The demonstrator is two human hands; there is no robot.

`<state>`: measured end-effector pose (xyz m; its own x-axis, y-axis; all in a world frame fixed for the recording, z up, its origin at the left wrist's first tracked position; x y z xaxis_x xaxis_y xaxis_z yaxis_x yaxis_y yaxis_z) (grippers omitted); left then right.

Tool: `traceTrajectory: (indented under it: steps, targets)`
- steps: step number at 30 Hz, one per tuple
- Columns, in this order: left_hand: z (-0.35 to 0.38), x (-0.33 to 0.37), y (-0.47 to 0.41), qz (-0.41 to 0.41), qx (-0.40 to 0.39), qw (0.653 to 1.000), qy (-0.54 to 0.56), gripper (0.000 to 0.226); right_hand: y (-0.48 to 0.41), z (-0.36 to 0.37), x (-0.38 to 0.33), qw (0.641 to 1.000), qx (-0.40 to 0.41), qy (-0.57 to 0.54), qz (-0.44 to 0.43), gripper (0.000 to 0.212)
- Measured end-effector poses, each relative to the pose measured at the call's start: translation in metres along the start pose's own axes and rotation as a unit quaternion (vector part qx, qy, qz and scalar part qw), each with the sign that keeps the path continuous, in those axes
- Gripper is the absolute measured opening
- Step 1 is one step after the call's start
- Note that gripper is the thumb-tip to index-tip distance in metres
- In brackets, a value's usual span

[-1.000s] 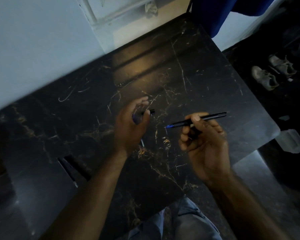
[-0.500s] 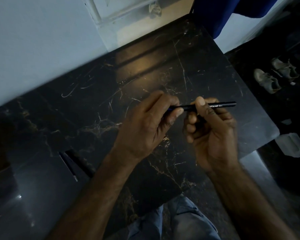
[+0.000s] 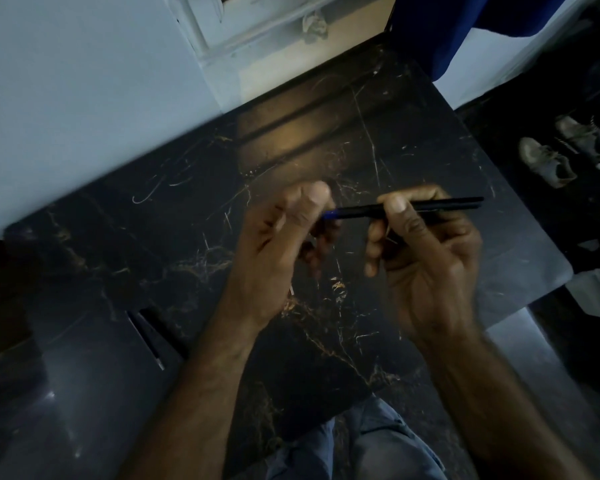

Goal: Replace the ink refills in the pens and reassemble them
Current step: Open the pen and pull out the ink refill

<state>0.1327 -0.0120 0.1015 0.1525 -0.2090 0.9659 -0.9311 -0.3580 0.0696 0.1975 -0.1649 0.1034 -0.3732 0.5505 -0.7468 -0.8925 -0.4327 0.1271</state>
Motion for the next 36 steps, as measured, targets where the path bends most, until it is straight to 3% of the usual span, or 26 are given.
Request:
traceTrajectory:
  steps: [3,7,14,22,26,30,32,36]
  targets:
    - [0.000,-0.003,0.003,0.074,0.011,0.995,-0.061,0.002,-0.009,0.001,-0.002,1.000,0.002,-0.005,0.008,0.014]
    - [-0.001,0.000,0.001,0.121,0.009,0.985,-0.124,0.021,-0.019,0.006,-0.004,0.999,-0.022,-0.034,0.025,0.012]
    - [-0.025,0.014,-0.013,0.172,0.035,0.962,-0.209,0.007,-0.020,0.008,0.008,0.997,-0.002,-0.056,0.049,0.011]
    - [-0.025,0.009,-0.020,0.119,0.041,0.967,-0.221,0.026,-0.018,0.008,0.018,0.998,-0.022,-0.045,0.041,0.010]
    - [-0.021,0.004,-0.020,0.045,0.021,0.983,-0.177,0.044,-0.012,0.005,0.023,0.998,-0.030,-0.029,0.039,0.012]
    - [-0.016,-0.008,-0.004,0.028,0.017,0.999,-0.038,0.010,-0.015,0.003,0.021,0.999,-0.007,-0.037,0.034,0.009]
    - [-0.015,-0.013,0.003,0.043,0.056,0.997,-0.011,0.014,-0.019,0.003,0.019,0.999,-0.013,-0.034,0.040,0.010]
    - [-0.021,-0.012,0.006,0.091,0.070,0.990,-0.081,0.007,-0.019,0.003,0.020,0.997,-0.018,-0.040,0.061,0.011]
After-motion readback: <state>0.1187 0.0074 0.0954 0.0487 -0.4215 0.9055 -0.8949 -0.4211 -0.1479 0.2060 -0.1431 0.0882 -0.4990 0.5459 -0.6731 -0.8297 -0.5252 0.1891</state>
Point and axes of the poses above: each hand's wrist, its own y-axis away from the middle knuckle, its own z-axis out of the palm, x = y × z, the point moved 1 cm from there along -y, towards the middle knuckle, and after that the axes turned 11 degrees about -y, right-handed, at the moved point
